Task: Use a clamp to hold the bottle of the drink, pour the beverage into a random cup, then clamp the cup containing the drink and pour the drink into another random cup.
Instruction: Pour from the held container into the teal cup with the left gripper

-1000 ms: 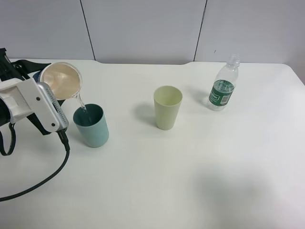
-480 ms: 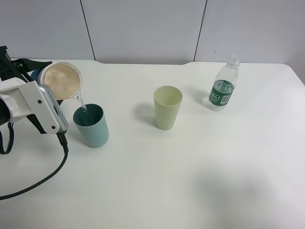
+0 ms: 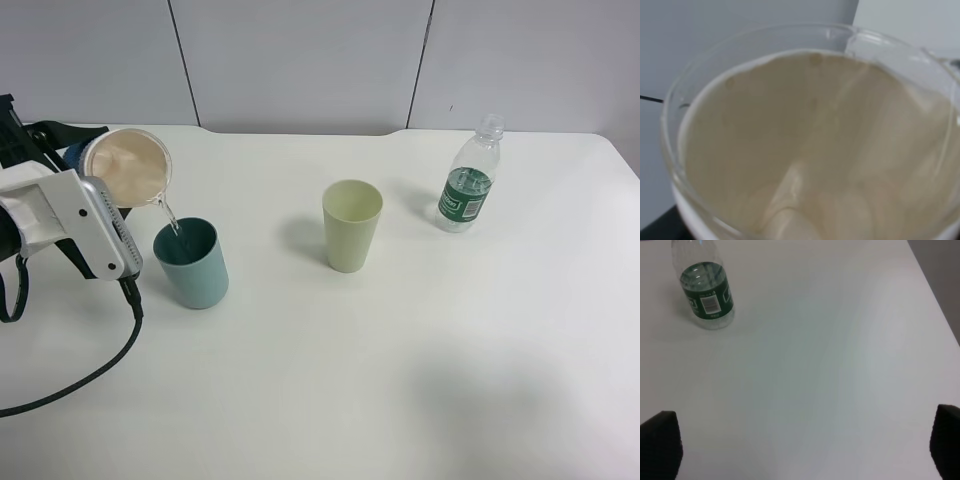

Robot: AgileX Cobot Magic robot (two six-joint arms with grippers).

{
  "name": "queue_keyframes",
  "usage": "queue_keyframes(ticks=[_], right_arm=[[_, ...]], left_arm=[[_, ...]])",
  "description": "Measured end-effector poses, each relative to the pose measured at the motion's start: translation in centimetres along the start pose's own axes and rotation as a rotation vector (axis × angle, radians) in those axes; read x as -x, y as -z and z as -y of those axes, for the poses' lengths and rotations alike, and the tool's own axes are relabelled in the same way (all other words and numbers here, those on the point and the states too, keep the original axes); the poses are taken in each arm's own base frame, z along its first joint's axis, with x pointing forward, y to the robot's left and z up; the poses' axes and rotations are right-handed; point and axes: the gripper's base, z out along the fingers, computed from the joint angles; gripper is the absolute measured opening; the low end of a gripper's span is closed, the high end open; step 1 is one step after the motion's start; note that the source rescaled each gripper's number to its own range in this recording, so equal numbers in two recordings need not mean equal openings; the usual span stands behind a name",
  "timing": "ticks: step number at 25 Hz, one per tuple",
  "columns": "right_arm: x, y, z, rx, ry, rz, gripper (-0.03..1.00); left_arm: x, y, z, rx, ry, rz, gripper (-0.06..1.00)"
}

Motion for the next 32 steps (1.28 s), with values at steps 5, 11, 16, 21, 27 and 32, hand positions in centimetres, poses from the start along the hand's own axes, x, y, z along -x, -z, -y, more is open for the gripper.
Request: queue_keyframes(ticks=[5, 11, 16, 21, 27, 32], right_arm=[[0.00, 0.00, 0.00, 0.000, 0.000, 0.000, 1.00], [0.00, 0.00, 0.00, 0.000, 0.000, 0.000, 1.00], [0.00, 0.00, 0.00, 0.000, 0.000, 0.000, 1.00], [0.00, 0.00, 0.00, 0.000, 0.000, 0.000, 1.00], [0.00, 0.00, 0.00, 0.000, 0.000, 0.000, 1.00], [0.00, 0.00, 0.00, 0.000, 0.000, 0.000, 1.00]], left_arm=[[-0.14, 0.00, -0.18, 0.020, -0.006, -0.016, 0.01], [-0.19, 0.00, -0.23, 0.025, -0.041, -0.021, 0.01], [-0.20, 0.01, -0.24, 0.026, -0.047, -0.023, 0.01], [-0.20, 0.01, -0.25, 0.026, -0.052, -0.023, 0.01], [-0.20, 0.01, -0.25, 0.026, -0.071, -0.023, 0.01], [-0.18, 0.01, -0.29, 0.031, -0.096, -0.022, 0.01]])
